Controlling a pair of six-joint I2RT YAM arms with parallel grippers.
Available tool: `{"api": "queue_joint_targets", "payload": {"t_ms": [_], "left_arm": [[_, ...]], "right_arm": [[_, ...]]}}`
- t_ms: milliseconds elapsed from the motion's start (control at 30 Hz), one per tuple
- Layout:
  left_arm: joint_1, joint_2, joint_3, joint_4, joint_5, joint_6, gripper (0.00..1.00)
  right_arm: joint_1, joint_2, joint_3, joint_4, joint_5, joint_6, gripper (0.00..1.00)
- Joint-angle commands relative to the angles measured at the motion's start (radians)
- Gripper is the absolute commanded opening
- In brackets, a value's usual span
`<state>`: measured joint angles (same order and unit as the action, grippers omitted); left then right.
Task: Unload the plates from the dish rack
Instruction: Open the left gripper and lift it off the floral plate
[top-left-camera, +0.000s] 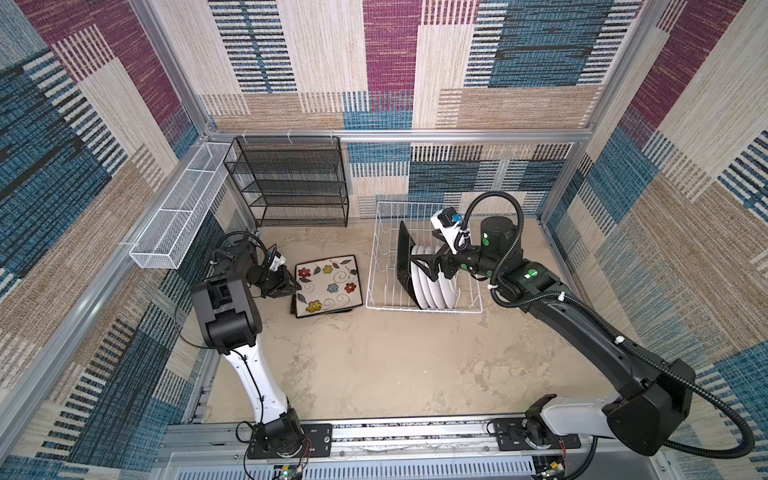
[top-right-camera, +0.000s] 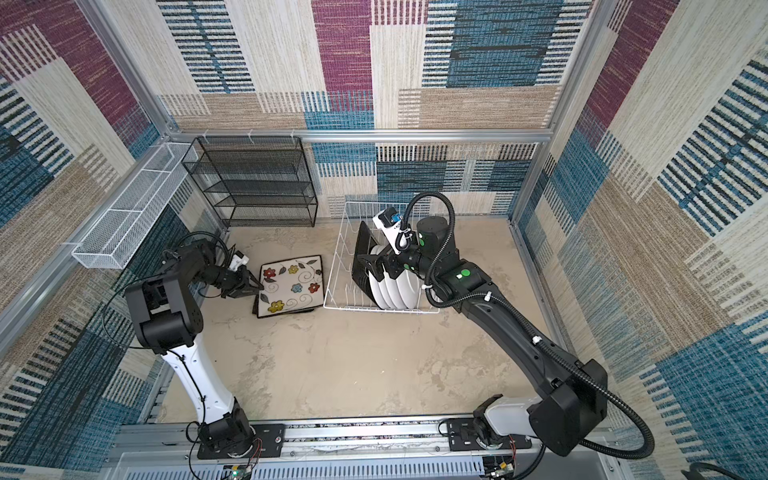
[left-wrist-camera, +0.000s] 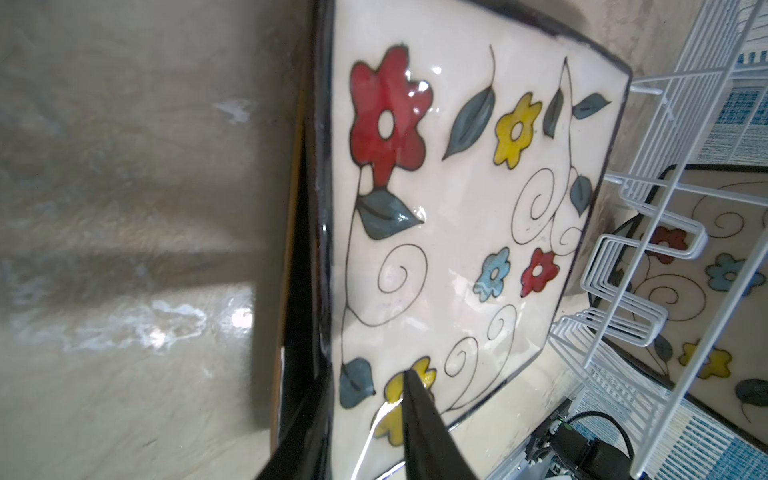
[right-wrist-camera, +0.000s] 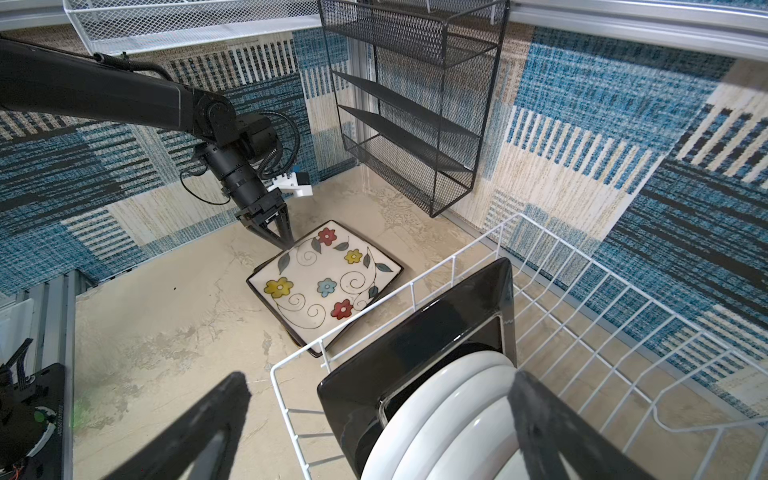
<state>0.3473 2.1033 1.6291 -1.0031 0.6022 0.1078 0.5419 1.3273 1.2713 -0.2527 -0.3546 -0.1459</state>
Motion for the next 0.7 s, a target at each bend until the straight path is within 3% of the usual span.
{"api": "queue_joint_targets", "payload": {"t_ms": [0,200,367,500,667], "left_arm": [[0.004,-0.02,0.009,-0.012,-0.003,-0.003,0.33],[0.004,-0.084,0.008,-0.01,-0.005,-0.029,0.46],[0.002,-0.161,-0.014,-0.005,0.004,-0.074,0.52],[-0.005,-0.262,-0.086,0.021,0.005,-0.141,0.53],[-0.026,-0.432,-0.217,0.061,-0.011,-0.235,0.43]], "right_arm": [[0.002,-0.005,-0.001,0.008,0.017,0.006,1.0],[0.001,-0.006,-0.009,0.009,0.023,0.008,1.0],[0.002,-0.004,-0.013,0.015,0.022,0.011,1.0],[0.002,-0.003,-0.021,0.023,0.022,0.016,1.0],[0.002,0.004,-0.024,0.029,0.023,0.025,1.0]]}}
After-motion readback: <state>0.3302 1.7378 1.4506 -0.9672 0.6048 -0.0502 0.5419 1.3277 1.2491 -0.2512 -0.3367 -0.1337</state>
